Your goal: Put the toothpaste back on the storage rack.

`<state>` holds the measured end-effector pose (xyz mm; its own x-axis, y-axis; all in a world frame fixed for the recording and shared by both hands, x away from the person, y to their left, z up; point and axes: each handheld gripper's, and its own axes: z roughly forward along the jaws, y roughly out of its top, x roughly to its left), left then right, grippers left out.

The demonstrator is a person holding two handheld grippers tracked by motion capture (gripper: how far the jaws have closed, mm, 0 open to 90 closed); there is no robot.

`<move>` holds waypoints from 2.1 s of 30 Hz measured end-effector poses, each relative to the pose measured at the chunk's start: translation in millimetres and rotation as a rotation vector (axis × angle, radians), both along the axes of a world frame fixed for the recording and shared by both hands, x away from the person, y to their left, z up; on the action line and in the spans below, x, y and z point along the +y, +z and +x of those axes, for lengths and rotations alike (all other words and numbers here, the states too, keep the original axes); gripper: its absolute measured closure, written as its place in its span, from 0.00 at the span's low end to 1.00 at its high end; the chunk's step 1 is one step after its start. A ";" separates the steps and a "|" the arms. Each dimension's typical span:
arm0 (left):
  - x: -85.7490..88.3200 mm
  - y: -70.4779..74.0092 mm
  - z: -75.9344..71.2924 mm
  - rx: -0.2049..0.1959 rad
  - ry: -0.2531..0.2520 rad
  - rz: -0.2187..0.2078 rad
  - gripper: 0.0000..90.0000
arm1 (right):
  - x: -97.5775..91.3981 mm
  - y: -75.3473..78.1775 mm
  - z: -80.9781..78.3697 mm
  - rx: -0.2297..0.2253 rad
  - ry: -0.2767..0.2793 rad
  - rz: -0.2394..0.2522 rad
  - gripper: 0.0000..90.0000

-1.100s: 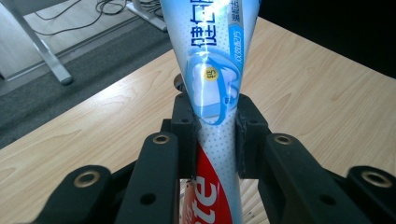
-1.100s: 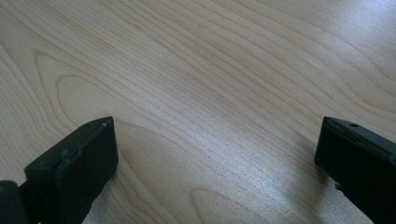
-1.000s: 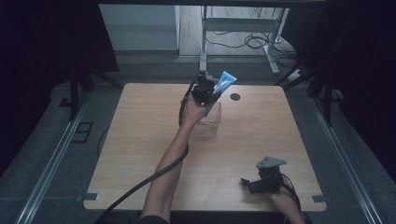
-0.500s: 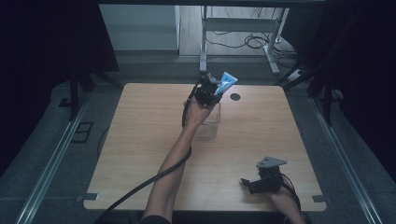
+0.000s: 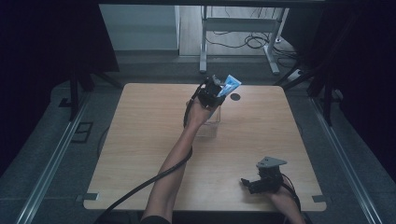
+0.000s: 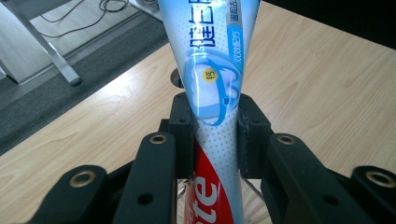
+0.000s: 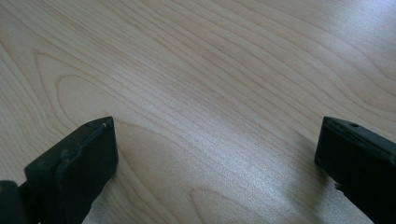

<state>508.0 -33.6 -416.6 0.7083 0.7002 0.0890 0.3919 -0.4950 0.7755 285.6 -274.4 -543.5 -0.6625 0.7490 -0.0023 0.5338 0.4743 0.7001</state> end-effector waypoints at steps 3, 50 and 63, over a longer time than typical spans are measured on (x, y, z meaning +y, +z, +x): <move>-1.8 0.2 -0.3 -0.017 -0.010 0.023 0.80 | 0.0 0.0 0.0 0.000 0.000 0.000 0.00; -1.2 -2.5 -0.9 0.095 0.035 0.205 0.72 | 0.1 0.0 0.0 0.000 0.000 -0.001 0.00; 2.9 4.7 -0.8 0.145 0.049 0.178 0.63 | 0.1 0.0 0.0 0.000 0.000 -0.001 0.00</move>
<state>507.1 -30.7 -412.0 0.6880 0.7167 0.1139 0.5197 -0.5962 0.6119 285.5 -274.3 -543.5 -0.6624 0.7491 -0.0027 0.5340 0.4747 0.6996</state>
